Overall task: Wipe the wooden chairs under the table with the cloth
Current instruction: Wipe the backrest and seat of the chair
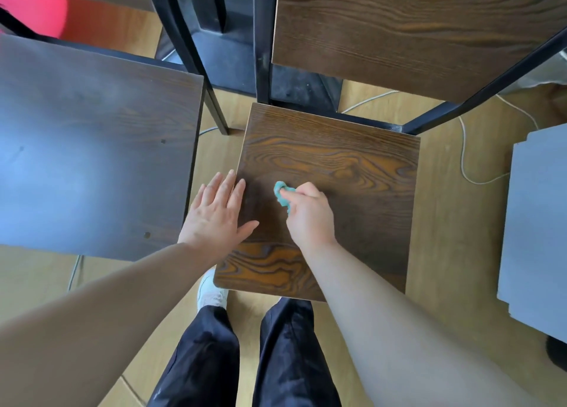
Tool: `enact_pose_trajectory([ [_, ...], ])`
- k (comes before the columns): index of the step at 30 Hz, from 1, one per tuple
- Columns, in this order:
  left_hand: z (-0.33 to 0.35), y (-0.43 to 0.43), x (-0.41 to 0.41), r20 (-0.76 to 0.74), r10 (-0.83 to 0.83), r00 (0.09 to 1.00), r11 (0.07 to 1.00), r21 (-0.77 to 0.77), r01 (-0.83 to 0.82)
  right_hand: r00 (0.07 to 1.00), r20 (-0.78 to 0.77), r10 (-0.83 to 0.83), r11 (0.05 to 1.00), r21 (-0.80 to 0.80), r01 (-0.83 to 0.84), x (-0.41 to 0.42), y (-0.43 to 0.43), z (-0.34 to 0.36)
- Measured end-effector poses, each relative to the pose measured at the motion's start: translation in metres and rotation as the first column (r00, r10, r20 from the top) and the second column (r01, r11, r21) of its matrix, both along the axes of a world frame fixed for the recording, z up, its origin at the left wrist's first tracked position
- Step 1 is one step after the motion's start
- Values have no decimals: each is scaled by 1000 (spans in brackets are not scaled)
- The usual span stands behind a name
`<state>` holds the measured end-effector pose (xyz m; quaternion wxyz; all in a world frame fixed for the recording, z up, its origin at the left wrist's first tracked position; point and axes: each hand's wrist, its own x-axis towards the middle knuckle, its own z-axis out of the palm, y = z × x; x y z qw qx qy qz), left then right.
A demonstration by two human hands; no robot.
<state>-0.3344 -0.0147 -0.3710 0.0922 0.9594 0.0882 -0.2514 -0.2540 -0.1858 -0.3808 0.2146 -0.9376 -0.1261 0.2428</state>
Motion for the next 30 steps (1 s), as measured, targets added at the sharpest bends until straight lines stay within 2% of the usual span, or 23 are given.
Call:
enact_pose_trajectory([
  [3, 5, 4, -8, -21, -26, 999, 1000, 13, 26, 999, 32, 27, 999, -39, -26, -10, 7, 0],
  [5, 11, 6, -9, -26, -47, 999, 999, 19, 47, 1000, -25, 19, 1000, 15, -19, -6, 5, 0],
  [7, 16, 7, -8, -26, -60, 998, 998, 18, 61, 996, -72, -54, 991, 118, 62, 3, -2, 4],
  [9, 19, 5, -4, -16, -77, 997, 997, 17, 77, 983, -74, -170, 974, 139, 179, 16, -15, 12],
  [11, 19, 4, 1, -1, -88, 996, 996, 21, 88, 963, -31, -268, 956, 115, 270, 35, -35, 18],
  [16, 15, -4, 20, 13, -76, 997, 997, 14, 75, 912, 136, -387, 919, -18, 393, 96, -96, 24],
  [20, 10, -10, 30, 0, -71, 997, 997, 23, 71, 832, 155, -533, 834, -68, 547, 136, -137, 25],
  [26, 3, -5, 32, -12, -50, 999, 998, 29, 50, 806, 61, -589, 807, -8, 590, 146, -137, 13],
  [30, 3, -1, 28, -22, -41, 999, 999, 17, 41, 860, 64, -506, 862, 18, 506, 142, -108, 10],
])
